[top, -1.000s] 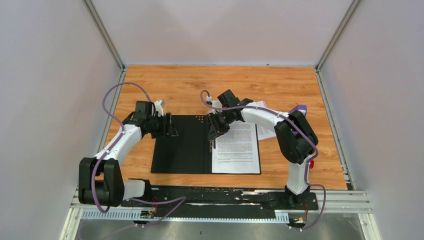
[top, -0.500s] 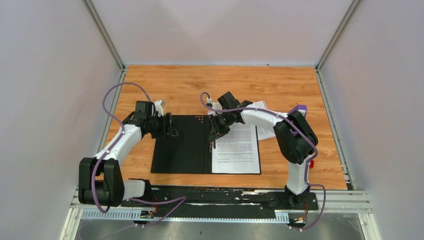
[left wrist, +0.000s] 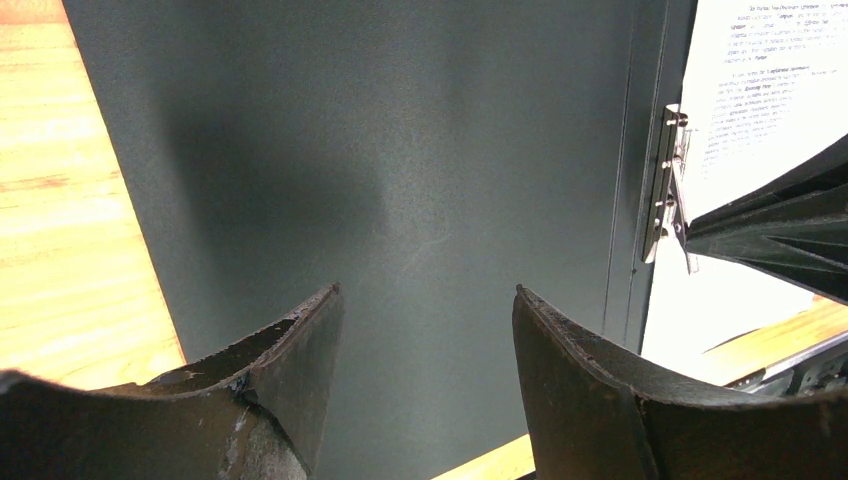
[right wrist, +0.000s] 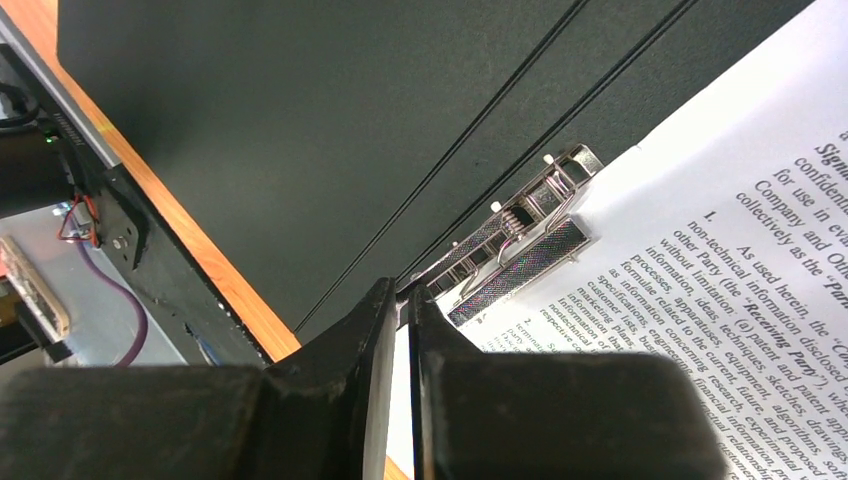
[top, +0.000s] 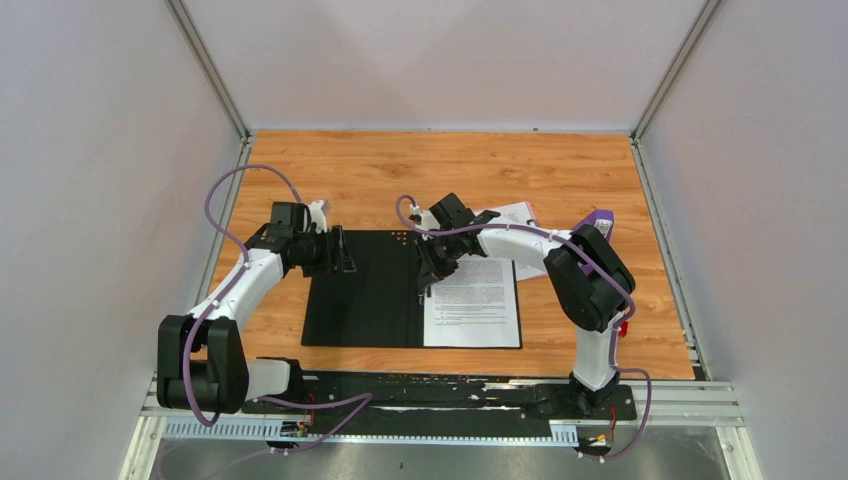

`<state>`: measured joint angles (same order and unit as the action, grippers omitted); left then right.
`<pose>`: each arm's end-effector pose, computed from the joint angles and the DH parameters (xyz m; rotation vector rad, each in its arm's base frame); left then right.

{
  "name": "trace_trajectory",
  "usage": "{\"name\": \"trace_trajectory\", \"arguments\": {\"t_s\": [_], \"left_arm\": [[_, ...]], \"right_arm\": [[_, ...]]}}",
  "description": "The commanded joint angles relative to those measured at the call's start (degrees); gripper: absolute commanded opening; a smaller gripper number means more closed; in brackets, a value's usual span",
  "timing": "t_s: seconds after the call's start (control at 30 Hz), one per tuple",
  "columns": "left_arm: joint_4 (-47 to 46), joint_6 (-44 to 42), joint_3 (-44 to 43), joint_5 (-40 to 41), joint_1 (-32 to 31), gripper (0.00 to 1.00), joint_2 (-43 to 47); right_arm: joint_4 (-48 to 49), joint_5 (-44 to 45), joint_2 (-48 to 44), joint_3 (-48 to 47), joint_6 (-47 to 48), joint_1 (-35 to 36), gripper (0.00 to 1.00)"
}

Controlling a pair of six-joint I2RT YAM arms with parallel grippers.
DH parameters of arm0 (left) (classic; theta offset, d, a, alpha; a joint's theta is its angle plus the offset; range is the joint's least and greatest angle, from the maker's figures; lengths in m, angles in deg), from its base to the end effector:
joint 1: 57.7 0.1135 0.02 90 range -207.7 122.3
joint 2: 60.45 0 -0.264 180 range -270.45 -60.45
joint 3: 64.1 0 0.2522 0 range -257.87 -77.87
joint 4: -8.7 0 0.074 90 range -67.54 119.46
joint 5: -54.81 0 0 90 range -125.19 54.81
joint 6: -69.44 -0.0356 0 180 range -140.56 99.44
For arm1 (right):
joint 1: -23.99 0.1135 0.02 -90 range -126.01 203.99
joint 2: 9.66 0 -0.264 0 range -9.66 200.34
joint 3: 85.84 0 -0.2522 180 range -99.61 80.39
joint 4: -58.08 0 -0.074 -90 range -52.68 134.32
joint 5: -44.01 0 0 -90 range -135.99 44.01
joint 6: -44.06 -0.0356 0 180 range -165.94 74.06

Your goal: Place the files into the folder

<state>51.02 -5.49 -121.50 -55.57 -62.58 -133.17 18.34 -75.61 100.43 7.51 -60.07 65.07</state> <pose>0.2404 -0.0330 0.2083 -0.0953 2.5878 -0.5878 0.2820 0.2692 0.1675 -0.8262 2.6885 0.9678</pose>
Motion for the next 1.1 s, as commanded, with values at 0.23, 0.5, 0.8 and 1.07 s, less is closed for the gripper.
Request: {"name": "trace_trajectory", "arguments": {"t_s": [0.23, 0.5, 0.8, 1.07], "left_arm": [[-3.28, 3.51, -2.61, -1.12, -4.74, 0.70, -1.07], [-4.15, 3.41, -1.55, 1.79, -5.13, 0.70, -3.25], [-3.67, 4.08, -1.54, 5.80, -5.13, 0.70, -7.49], [-3.43, 4.63, -1.43, 8.22, -5.13, 0.70, -9.13]], "right_arm": [[-3.33, 16.53, -0.40, 4.15, 0.75, 4.35, 0.08], [-4.53, 22.45, 0.43, 4.61, 1.36, 5.66, 0.07], [-4.90, 28.18, 0.75, 5.44, 2.24, 6.87, 0.04], [-3.35, 31.87, 0.44, 8.58, 2.73, 7.87, 0.03]]}}
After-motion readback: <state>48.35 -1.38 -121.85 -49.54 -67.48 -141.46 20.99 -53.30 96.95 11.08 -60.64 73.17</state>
